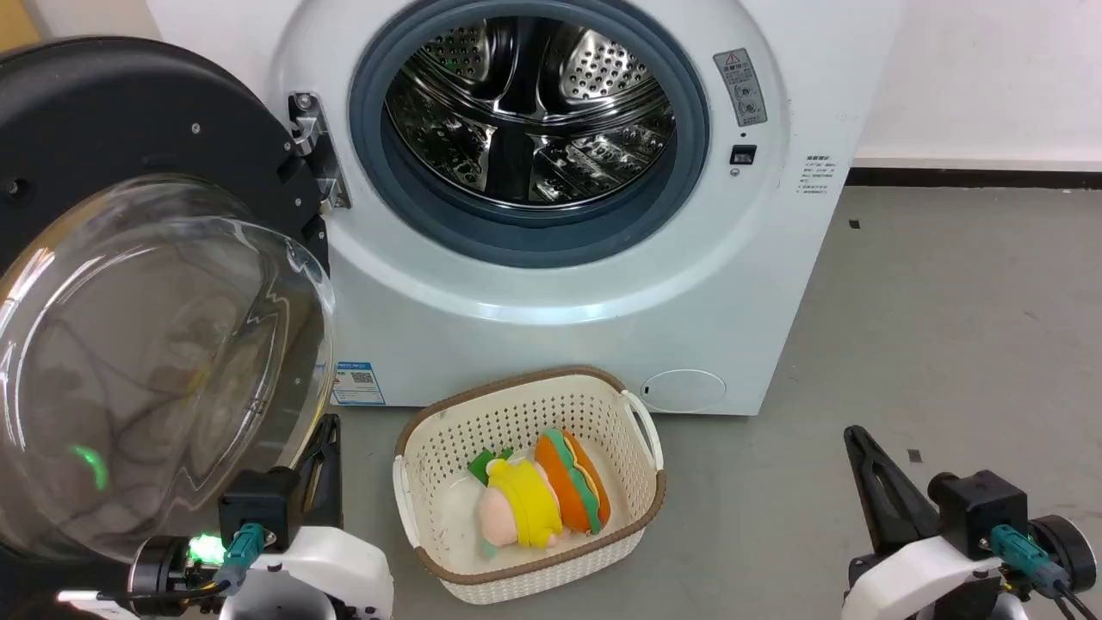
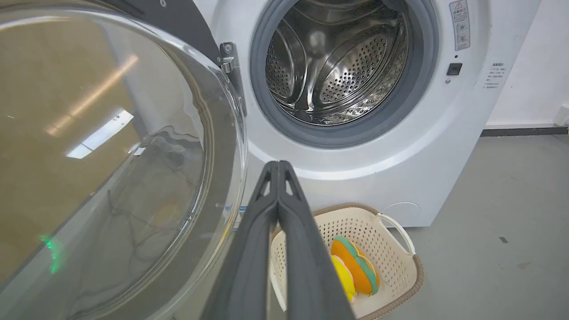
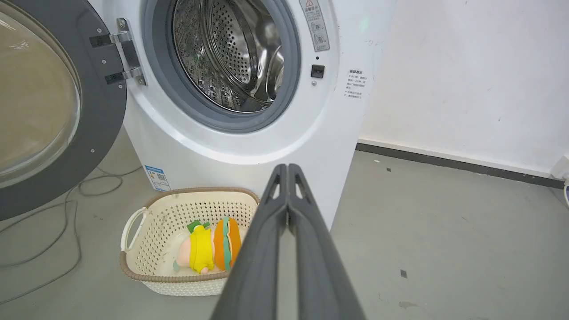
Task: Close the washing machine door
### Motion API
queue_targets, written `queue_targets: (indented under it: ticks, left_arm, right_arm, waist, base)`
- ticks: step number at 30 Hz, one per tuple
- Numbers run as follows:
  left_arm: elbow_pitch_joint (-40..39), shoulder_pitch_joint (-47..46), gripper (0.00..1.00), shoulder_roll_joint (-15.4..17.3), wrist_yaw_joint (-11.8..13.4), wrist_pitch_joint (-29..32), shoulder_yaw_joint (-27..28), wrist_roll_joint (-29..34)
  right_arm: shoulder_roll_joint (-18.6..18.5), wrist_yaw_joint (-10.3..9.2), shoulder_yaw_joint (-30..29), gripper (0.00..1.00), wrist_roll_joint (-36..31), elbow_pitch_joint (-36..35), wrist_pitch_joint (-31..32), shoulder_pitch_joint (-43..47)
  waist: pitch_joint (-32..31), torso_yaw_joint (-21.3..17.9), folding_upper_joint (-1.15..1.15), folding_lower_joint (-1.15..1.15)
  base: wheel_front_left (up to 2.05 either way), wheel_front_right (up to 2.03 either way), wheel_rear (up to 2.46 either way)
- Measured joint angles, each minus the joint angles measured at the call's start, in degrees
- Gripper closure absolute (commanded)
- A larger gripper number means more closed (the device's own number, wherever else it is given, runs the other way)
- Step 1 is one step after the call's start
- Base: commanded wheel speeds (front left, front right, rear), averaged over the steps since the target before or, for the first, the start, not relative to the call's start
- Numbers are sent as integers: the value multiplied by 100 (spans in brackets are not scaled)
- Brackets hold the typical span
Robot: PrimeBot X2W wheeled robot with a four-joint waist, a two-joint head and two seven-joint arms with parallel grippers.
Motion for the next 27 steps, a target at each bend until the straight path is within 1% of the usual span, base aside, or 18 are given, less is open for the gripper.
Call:
queue_targets:
  ticks: [25, 26, 27]
  left_arm:
    - [1, 0, 100, -1, 2, 0, 0, -1]
    - [3, 0, 0, -1, 3, 0, -3, -1]
    - [5, 0, 0, -1, 4, -1, -7, -1]
  right_arm:
    - [0, 0, 1, 100, 0, 1, 0, 1]
    - [0, 0, 0, 0, 2, 4, 0, 2]
    - [0, 0, -7, 0, 3, 7, 0, 2]
  waist:
    - [0, 0, 0, 0]
    - [0, 0, 0, 0]
    - [0, 0, 0, 0]
  base:
    - [0, 0, 0]
    - [0, 0, 0]
    - [0, 0, 0]
